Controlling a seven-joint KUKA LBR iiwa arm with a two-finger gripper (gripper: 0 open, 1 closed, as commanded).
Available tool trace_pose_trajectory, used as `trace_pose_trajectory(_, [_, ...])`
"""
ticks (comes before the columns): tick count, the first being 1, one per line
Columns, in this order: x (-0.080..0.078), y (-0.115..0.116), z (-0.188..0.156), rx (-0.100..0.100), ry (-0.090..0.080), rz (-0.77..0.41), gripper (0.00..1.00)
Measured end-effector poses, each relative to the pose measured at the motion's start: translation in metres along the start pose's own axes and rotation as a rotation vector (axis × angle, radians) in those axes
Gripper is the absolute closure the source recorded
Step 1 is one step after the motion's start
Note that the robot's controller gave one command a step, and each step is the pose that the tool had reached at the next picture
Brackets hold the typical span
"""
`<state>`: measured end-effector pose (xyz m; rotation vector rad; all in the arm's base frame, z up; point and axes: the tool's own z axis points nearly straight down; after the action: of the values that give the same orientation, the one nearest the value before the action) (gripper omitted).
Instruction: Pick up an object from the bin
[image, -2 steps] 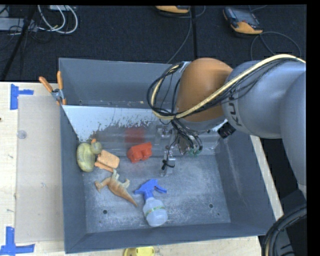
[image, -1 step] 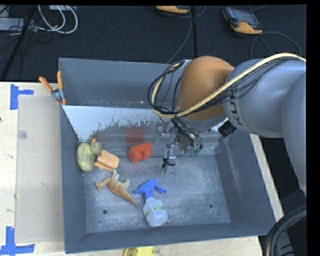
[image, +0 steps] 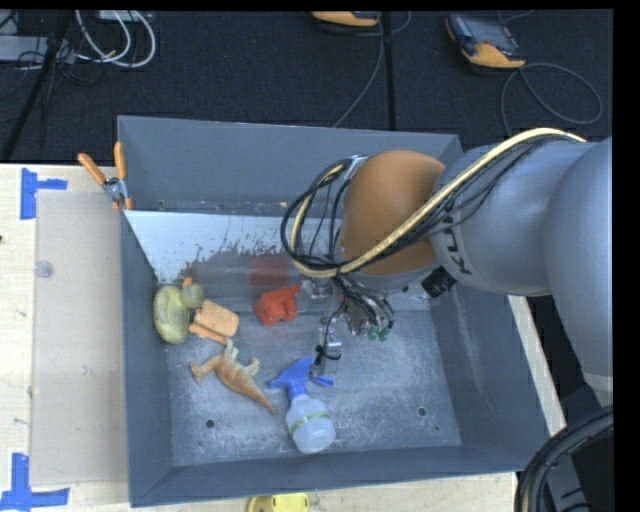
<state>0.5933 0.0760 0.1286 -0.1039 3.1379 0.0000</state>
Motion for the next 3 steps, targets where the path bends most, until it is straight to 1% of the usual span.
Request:
trace_pose_trajectory(1, [0.02, 0.001, 0.042, -0.001, 0.007, -0.126, 0.0])
trace_pose_trajectory(2, [0.073, 0.013, 0.059, 0.0, 0.003, 0.031, 1.0])
trace_pose_trajectory(3, [0.073, 0.013, 0.059, 0.0, 0.003, 0.032, 1.0])
